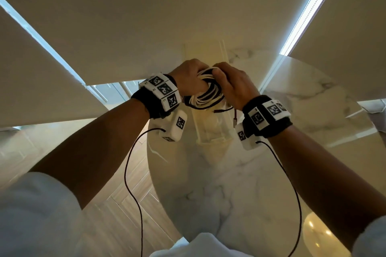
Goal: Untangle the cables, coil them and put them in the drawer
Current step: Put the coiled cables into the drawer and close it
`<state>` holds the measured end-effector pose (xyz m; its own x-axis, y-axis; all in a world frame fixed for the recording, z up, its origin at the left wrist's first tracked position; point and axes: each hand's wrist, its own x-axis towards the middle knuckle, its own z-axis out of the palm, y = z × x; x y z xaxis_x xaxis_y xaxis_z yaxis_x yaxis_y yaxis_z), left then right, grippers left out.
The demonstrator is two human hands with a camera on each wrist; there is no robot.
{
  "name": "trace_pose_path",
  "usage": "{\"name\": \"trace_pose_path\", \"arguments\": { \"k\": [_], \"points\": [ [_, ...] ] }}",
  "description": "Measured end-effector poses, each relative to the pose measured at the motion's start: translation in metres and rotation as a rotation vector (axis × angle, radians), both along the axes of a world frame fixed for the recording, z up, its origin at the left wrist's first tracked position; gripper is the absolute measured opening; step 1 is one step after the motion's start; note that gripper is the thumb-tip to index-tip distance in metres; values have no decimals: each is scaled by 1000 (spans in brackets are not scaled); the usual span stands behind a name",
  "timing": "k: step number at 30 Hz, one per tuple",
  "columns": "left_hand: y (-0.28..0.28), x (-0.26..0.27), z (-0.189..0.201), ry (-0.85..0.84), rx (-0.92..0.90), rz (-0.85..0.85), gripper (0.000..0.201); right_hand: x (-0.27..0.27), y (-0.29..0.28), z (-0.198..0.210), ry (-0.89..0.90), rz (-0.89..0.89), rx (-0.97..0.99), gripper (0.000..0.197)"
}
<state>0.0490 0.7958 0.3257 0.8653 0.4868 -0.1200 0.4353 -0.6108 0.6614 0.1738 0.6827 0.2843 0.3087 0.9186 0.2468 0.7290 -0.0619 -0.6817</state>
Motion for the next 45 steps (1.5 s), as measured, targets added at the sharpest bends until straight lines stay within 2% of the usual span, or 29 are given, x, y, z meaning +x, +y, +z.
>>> {"name": "trace_pose_path", "arguments": {
  "k": [2,4,7,9,13,16,18,21,26,30,35,38,41,42,45],
  "points": [
    [0,1,-3,-73,-107,88,24,-7,-4,-7,162,-92,88,39],
    [-4,2,-10,-120,-206,185,21,-17,-5,-17,332,-179,136,34],
    [-13,-1,-25,-148,-344,308,17,-28,-4,-31,559,-269,159,38],
    [-19,-4,-37,-181,-479,381,18,-31,-6,-39,666,-294,195,32],
    [-31,-8,-64,-308,-718,511,40,-35,-11,-56,749,-284,233,20],
    [-40,-10,-85,-289,-857,625,33,-39,-11,-69,821,-333,178,16],
    [-47,-7,-103,-274,-882,699,31,-36,-8,-80,758,-384,126,15],
    [-53,4,-126,-265,-800,791,32,-25,-4,-96,640,-431,34,18],
    [-54,16,-148,-170,-426,697,34,-12,0,-118,498,-492,-139,30],
    [-57,16,-156,-84,-365,611,32,-10,6,-119,291,-503,-304,36],
    [-55,8,-155,45,-351,455,44,-8,14,-129,118,-494,-469,42],
    [-54,2,-145,120,-230,370,32,-13,17,-133,64,-462,-532,42],
    [-54,4,-140,84,-158,326,24,-19,19,-130,43,-461,-580,40],
    [-51,5,-141,88,-128,283,34,-22,20,-129,31,-470,-579,39],
    [-41,6,-159,277,68,125,90,-28,22,-131,22,-494,-574,32]
  ]
}}
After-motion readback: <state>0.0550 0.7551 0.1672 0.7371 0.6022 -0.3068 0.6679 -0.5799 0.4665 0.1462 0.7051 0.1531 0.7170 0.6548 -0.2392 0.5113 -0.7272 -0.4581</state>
